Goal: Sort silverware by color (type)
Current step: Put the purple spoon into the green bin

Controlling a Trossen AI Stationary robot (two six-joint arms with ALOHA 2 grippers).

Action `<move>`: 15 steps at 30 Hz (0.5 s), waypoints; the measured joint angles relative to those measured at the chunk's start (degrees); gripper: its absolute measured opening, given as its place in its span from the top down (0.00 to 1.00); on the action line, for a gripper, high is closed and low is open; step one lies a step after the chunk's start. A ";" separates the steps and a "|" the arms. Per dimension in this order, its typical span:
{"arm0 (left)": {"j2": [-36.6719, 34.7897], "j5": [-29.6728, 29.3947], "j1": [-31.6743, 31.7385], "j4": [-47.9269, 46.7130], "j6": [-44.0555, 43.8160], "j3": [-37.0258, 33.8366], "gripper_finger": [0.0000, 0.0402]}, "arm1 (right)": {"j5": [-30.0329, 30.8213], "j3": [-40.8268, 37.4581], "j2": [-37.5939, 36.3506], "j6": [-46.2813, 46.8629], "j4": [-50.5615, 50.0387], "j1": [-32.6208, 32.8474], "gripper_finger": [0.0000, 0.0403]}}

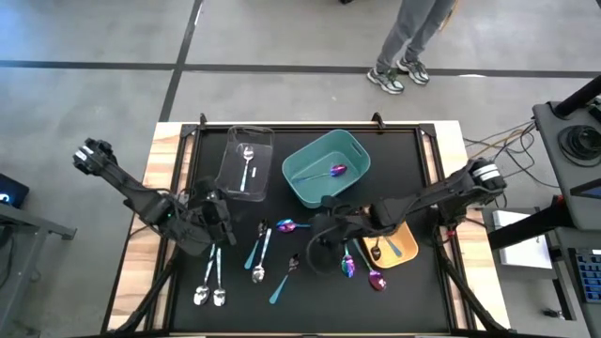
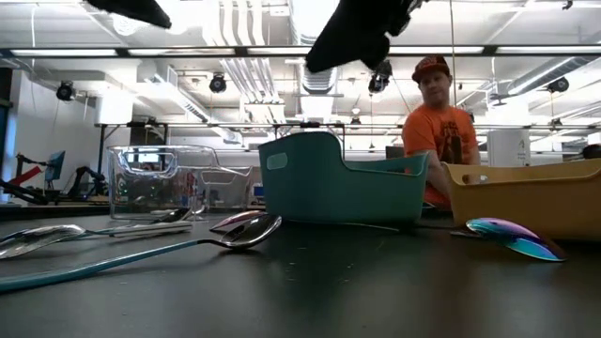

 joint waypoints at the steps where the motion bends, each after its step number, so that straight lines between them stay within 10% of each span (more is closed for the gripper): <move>1: -0.36 -0.11 0.03 1.04 2.02 0.00 0.51 | 0.02 1.32 1.20 -0.42 -1.68 -0.06 0.87; 8: -0.75 -2.06 0.15 7.93 12.61 0.00 0.51 | -0.03 8.16 8.15 -4.57 -12.26 -0.13 0.87; 15: -0.86 -15.94 0.37 8.24 17.75 0.02 0.51 | 0.38 8.71 12.79 -7.33 -13.52 -1.03 0.87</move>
